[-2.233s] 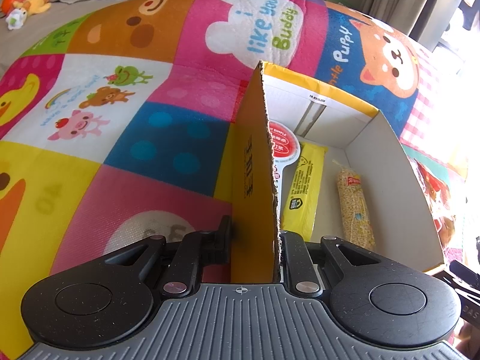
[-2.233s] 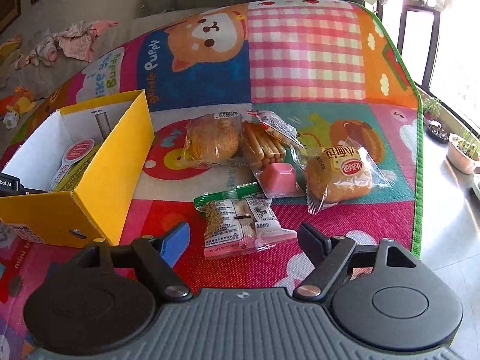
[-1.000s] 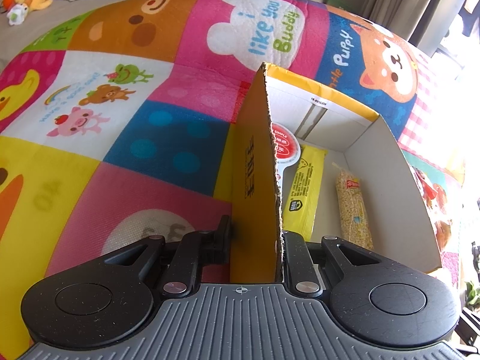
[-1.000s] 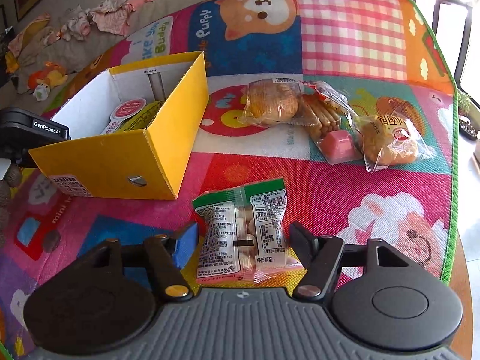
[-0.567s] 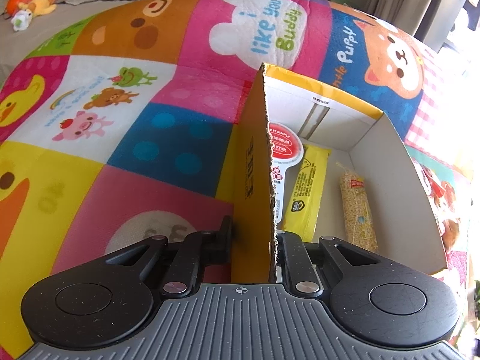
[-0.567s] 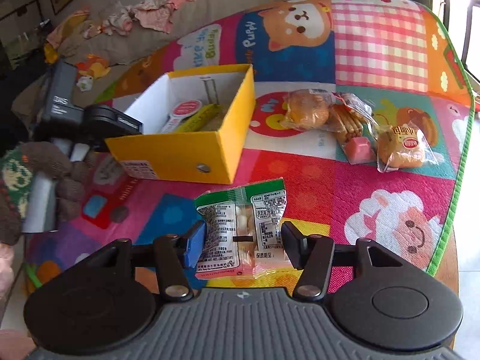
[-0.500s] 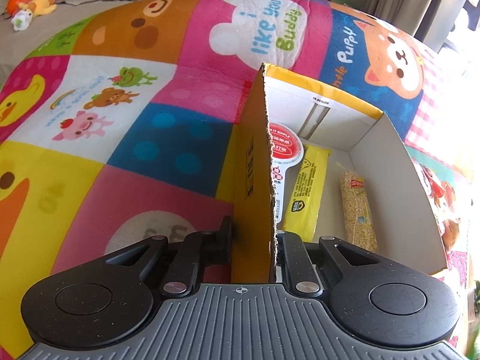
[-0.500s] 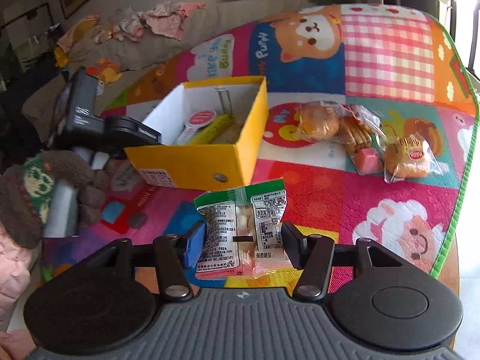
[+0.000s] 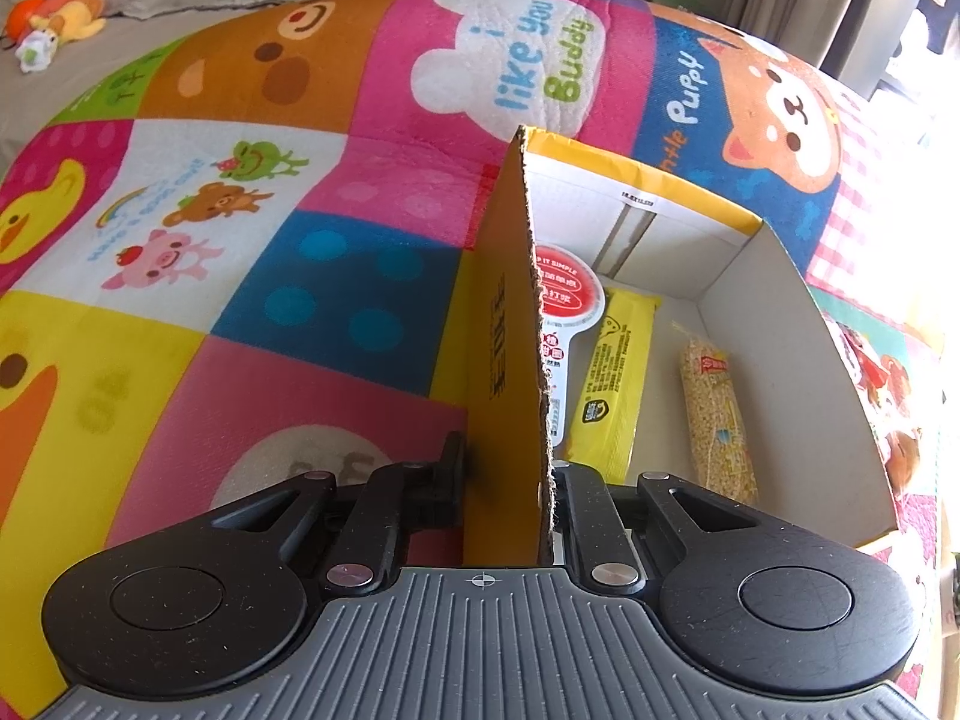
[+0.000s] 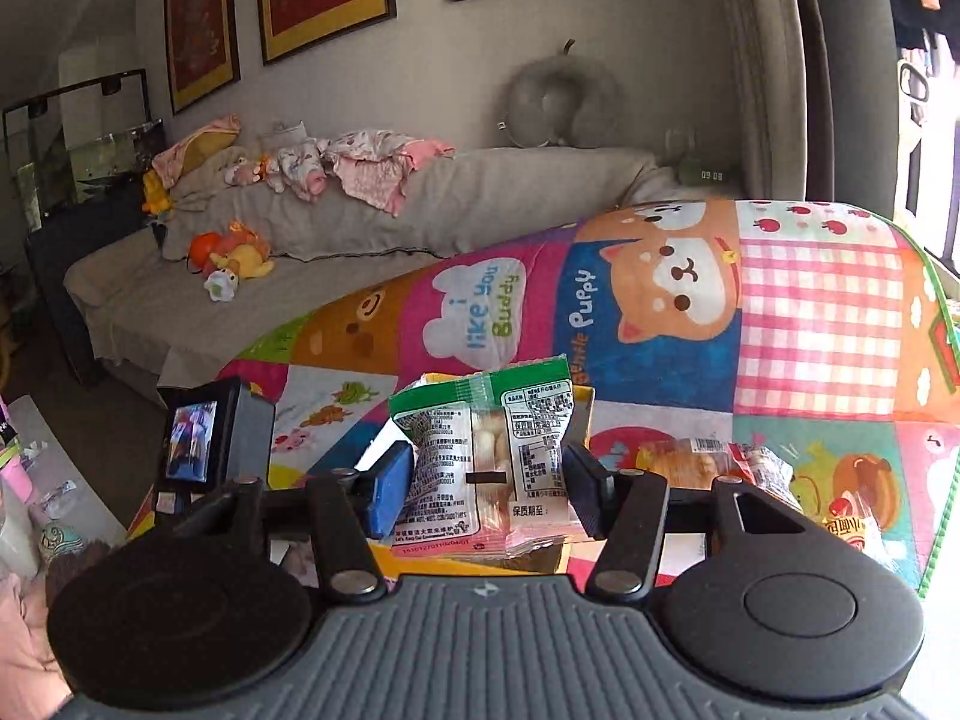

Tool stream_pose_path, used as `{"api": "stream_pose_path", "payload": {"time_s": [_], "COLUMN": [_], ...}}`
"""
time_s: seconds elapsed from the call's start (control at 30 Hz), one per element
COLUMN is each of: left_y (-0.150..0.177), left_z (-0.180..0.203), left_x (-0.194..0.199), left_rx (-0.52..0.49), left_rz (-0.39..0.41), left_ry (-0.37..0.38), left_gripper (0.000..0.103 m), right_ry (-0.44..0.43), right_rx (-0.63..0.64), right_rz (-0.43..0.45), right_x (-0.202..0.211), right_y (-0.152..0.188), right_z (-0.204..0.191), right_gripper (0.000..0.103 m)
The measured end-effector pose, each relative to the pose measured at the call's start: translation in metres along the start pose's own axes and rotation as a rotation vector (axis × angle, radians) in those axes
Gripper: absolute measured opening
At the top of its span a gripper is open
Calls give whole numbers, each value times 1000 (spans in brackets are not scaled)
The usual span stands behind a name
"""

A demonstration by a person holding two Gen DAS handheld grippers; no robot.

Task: Organize objects
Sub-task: 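Lift the white-green packet into the yellow box and open the right gripper, then move the right gripper to the clear-wrapped round bun and grasp it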

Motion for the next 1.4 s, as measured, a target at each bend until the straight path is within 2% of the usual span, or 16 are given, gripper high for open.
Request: {"api": "stream_pose_path", "payload": {"time_s": [0.27,0.47,0.67,0.93,1.03,1.13,1.3,1.4], "left_y": [0,0,0,1,1,1,1,1], "left_z": [0,0,1,1,1,2,1,1], "left_x": [0,0,-1,-1,-1,-1,-1,-1], "left_rx": [-1,-2,-6,-8,-12,-14,-12,-14], "left_rz": [0,1,3,3,3,2,5,5], "left_ry": [2,2,1,2,3,1,0,0], "left_gripper": [16,16,16,16,16,16,16,16], "right_ry": [11,34,78,130,157,232,368,407], "right_rx": [10,-28,-68,-78,-84,-86,-184,-221], "right_rz": [10,-33,-67,-121,-135,-156,-220,-233], "right_x": [-36,-63,-68,-67,-64,-59,-48,-42], "right_y": [-11,-11,0,23,34,50,78,85], "right_z": [-16,-10,6,28,43,69,131,154], "right_gripper": [55,58,67,71,76,76,76,76]}}
Point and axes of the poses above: each gripper's, at about its wrist camera, not at the fingertips, and x roughly against the way its jaws point, z to its right, y to its underside, the point moved 1 cm from there along -x, roughly the way its jaws point
